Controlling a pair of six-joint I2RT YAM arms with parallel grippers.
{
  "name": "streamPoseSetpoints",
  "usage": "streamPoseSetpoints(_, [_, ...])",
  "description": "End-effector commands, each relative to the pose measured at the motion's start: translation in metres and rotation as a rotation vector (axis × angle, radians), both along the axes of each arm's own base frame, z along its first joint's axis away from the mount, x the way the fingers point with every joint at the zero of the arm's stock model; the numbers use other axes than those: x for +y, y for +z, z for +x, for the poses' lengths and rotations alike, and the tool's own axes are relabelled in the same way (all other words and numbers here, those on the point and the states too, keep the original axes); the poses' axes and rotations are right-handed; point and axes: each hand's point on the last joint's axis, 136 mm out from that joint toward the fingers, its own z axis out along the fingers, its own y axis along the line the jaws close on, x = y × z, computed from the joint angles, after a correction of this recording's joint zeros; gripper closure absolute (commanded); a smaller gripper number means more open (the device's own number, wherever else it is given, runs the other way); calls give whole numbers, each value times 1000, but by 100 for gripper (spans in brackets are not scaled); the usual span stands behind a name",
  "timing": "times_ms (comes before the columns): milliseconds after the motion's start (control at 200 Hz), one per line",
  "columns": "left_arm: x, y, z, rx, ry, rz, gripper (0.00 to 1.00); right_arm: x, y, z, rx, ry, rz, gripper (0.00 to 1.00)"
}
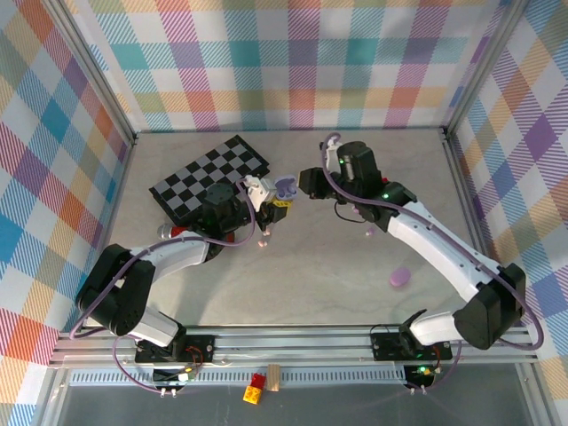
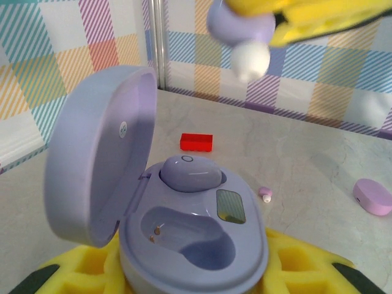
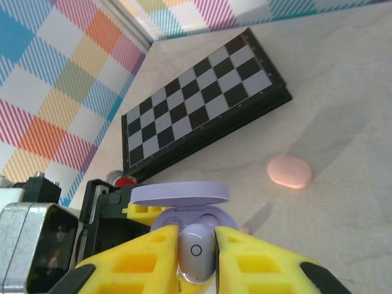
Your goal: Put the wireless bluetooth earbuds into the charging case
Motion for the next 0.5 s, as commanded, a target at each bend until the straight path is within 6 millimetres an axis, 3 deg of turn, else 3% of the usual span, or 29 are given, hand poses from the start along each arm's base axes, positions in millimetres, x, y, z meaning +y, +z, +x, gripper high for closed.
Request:
streamPoseSetpoints(0, [-7,22,3,-77,-7,-27,69,19,5,-4,-25,67,-13,81])
streamPoseSetpoints(205, [-7,22,3,-74,-11,-25,69,39,-2,-2,-24,100,-34,81])
streamPoseSetpoints(495, [-7,25,2,-78,-11,-26,69,40,-9,1,-18,97,-52,81])
